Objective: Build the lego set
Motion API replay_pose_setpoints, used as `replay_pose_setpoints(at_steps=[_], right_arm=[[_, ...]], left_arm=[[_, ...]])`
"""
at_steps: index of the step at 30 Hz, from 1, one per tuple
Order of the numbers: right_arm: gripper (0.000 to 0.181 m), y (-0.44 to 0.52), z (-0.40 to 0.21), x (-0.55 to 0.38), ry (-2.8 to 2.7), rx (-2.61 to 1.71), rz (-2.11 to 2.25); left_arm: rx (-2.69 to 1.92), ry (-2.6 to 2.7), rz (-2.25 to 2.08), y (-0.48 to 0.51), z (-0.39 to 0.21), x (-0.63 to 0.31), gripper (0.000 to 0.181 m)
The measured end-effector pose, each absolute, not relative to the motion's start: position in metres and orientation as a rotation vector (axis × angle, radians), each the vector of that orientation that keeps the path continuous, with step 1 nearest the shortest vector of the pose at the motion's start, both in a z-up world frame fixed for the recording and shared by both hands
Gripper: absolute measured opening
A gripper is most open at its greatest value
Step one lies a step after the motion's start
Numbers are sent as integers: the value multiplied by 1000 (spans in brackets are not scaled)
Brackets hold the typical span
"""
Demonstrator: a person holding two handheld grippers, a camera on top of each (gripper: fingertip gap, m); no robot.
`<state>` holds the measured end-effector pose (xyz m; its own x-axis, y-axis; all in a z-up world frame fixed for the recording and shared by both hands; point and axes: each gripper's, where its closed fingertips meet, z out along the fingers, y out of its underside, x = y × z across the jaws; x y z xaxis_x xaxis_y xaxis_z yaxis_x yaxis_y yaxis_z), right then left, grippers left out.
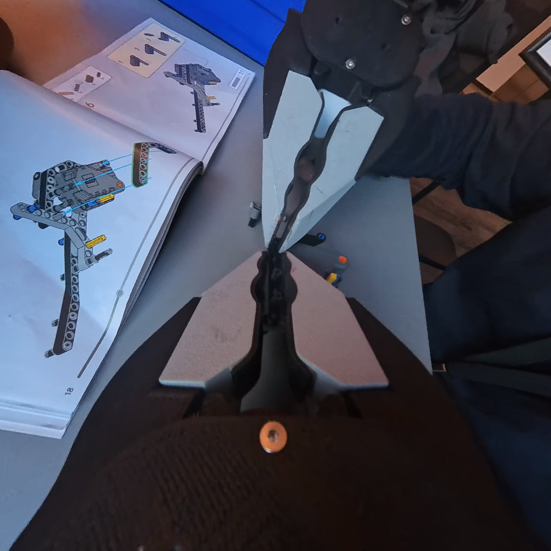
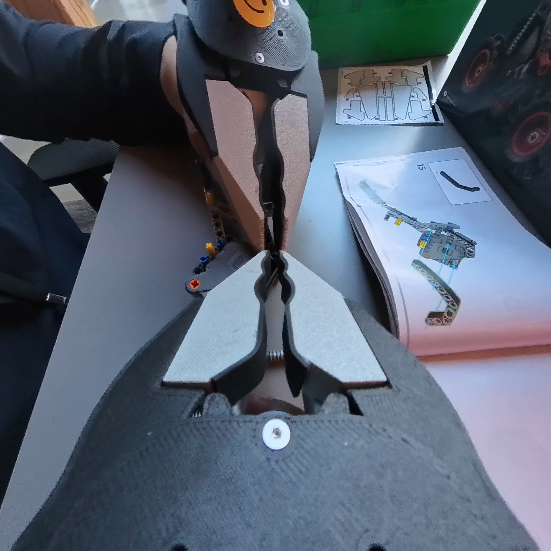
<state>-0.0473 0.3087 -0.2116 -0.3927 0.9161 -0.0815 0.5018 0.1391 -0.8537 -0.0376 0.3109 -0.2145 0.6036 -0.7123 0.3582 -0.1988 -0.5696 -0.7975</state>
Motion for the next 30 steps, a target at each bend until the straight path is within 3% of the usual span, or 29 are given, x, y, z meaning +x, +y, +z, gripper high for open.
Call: replay_pose_setpoints(at_steps=[4,7,14,21,30], right_arm=[[1,310,-210,-50,-1910,-1403,1203],[1,304,-140,-55,-1572,-1300,1698],[1,355,-109,-27,-1445,-1175,1540],[2,350,-125,-12,-1622,-1125,1362],[2,357,-179,-12,-1834,-1257,1118]], left_arm=[[-2094,704,-869,312,-215,-39,5],[-2103,692,-864,314,-216,-40,5],[-2045,779,-817,311,-211,-34,5],[-1655,1153,-202,309,-184,-28,5],[-1828,1017,-427,311,-193,-35,0]])
